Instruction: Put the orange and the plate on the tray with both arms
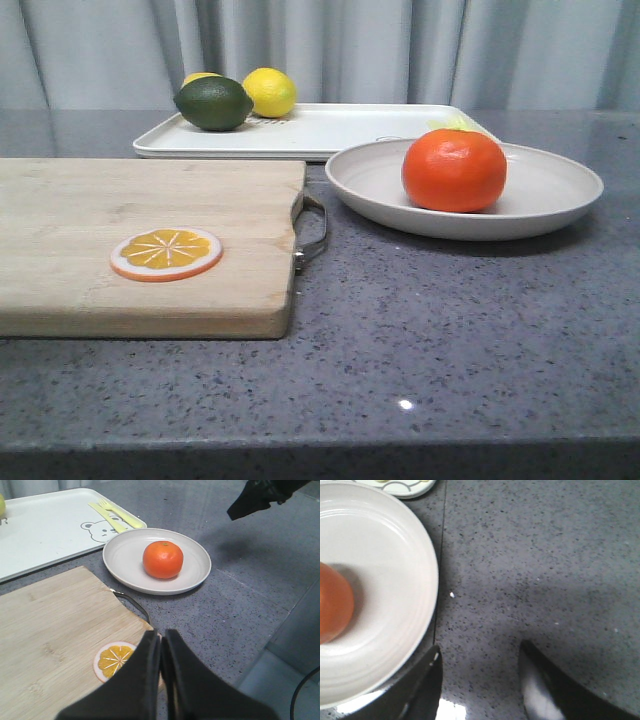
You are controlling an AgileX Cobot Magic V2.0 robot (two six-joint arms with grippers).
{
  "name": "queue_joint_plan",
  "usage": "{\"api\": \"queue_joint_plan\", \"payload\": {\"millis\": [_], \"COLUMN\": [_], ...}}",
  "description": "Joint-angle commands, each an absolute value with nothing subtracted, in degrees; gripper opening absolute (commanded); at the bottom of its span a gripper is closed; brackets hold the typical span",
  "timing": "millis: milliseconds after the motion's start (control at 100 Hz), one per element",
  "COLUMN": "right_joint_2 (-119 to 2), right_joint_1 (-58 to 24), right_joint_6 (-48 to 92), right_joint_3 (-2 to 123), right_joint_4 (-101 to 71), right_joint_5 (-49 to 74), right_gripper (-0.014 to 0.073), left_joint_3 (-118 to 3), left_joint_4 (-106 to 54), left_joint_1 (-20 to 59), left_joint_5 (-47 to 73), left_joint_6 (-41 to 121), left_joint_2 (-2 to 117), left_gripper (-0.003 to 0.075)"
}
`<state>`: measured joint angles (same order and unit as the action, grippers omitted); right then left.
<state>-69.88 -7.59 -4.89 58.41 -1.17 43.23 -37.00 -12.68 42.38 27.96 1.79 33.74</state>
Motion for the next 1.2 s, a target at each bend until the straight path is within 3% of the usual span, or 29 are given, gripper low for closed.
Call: {"api": "queue_joint_plan", "payload": {"millis": [0, 310, 830, 1020, 1190], "right_joint_2": [-72.5, -84.4, -93.9, -95.0, -95.0], "right_joint_1": [-8.8, -9.5, -9.9, -9.9, -9.9], "right_joint_6": [-4.5, -4.5, -4.5, -4.5, -4.5], "right_joint_3": [63.7, 74.8, 78.1, 78.1, 78.1], "right_joint_4": [-1.2, -6.3, -6.7, -6.8, -6.8], "right_joint_5": [43.6, 52.9, 52.9, 52.6, 52.5], "right_gripper": [0.0373, 0.0373, 0.0367, 0.0290, 0.0129], "left_joint_3": [-38.5, -38.5, -38.5, -38.5, -38.5], "left_joint_4": [-12.8, -12.6, -12.3, -11.5, -11.5], "left_joint_1": [42.4, 42.4, 42.4, 42.4, 42.4], "left_joint_5": [23.9, 23.9, 23.7, 23.7, 23.7], "left_joint_6": [1.4, 1.4, 1.4, 1.4, 1.4], "left_joint_2": [33.8, 33.8, 33.8, 33.8, 33.8], "left_gripper": [-0.0020, -0.0020, -0.0020, -0.0020, -0.0020]}}
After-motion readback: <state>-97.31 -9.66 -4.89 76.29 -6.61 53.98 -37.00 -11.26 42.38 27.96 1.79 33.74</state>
